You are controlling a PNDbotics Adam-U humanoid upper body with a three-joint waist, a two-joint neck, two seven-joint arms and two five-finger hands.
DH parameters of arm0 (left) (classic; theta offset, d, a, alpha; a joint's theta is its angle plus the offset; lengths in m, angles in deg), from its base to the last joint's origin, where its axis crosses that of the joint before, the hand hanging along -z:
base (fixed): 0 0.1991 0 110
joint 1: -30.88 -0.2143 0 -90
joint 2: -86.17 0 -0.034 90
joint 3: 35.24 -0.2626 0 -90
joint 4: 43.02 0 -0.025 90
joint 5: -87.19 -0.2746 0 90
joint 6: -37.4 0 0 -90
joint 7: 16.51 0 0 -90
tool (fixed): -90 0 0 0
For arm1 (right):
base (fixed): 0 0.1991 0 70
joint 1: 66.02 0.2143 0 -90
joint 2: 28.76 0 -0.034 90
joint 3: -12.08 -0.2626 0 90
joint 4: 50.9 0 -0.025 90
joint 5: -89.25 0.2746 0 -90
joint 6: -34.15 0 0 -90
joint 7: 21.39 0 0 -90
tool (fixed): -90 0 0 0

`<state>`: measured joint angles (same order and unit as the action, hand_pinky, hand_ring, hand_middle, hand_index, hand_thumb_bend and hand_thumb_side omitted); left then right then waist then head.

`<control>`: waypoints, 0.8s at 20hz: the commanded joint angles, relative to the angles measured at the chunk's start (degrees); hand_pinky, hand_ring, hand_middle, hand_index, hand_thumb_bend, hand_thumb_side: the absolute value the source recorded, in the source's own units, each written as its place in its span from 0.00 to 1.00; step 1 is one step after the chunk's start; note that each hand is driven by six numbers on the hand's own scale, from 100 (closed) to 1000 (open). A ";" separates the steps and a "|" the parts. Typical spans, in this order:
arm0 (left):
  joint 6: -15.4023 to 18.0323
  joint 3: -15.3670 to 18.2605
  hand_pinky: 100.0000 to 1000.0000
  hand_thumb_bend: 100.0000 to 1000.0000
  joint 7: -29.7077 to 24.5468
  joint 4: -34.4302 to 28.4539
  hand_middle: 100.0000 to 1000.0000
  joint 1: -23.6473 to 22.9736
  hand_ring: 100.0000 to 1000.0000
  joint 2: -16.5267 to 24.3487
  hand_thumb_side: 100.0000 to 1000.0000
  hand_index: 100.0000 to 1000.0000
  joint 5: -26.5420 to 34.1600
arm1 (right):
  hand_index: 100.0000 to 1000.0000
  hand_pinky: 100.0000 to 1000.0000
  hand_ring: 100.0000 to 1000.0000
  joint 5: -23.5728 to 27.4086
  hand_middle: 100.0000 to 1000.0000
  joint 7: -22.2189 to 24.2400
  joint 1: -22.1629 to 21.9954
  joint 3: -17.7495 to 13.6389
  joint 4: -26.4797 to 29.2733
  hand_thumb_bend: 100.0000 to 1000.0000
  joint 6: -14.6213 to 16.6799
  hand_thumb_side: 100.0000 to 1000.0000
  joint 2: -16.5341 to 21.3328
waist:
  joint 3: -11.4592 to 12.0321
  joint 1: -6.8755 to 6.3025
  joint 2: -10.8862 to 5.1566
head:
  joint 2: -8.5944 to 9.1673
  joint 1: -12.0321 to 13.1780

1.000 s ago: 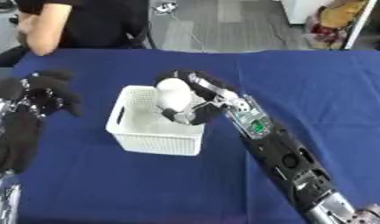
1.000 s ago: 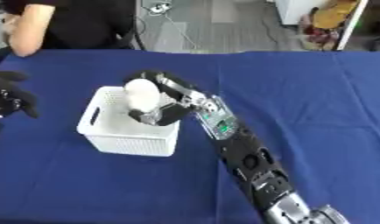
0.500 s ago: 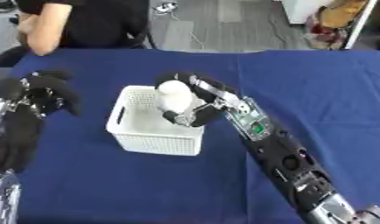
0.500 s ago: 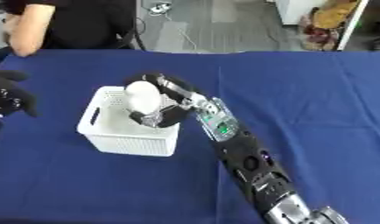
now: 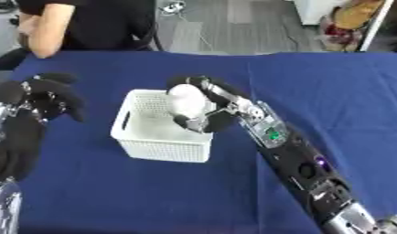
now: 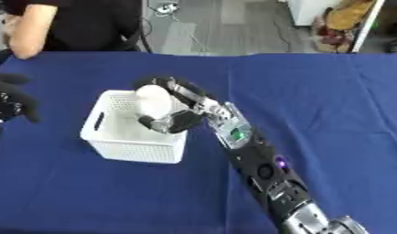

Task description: Pick up objects on the table and place them in the box.

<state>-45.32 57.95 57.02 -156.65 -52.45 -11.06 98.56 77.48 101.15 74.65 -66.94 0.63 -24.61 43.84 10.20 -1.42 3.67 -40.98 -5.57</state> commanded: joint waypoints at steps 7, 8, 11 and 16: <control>0.19 -0.05 0.42 0.02 0.13 -0.97 0.70 0.60 0.52 0.45 0.96 0.66 0.08 | 0.80 0.98 1.00 -1.40 0.82 19.42 0.55 -0.25 2.73 0.17 20.72 0.22 0.83 | -0.08 -0.20 -0.55 | 0.38 -0.10; 0.19 -0.05 0.42 0.02 0.14 -0.97 0.70 0.60 0.52 0.45 0.96 0.66 0.07 | 0.82 1.00 1.00 -1.47 0.83 19.42 0.54 -0.19 2.98 0.20 20.72 0.23 0.85 | -0.09 -0.20 -0.55 | 0.39 -0.08; 0.22 -0.05 0.42 0.02 0.16 -0.97 0.70 0.59 0.52 0.45 0.96 0.66 0.06 | 0.86 1.00 1.00 -1.88 0.86 19.42 0.57 0.03 3.89 0.31 20.72 0.29 0.93 | -0.09 -0.21 -0.53 | 0.37 -0.07; 0.23 -0.06 0.42 0.02 0.16 -0.97 0.70 0.59 0.52 0.45 0.96 0.66 0.04 | 0.89 1.00 1.00 -2.53 0.88 19.42 0.57 0.17 5.17 0.41 20.72 0.31 1.03 | -0.09 -0.21 -0.49 | 0.38 -0.10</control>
<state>-45.22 57.95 57.11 -156.65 -52.45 -11.06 98.56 75.19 100.60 74.47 -66.88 4.29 -24.06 44.32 10.14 -1.42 3.71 -40.98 -5.57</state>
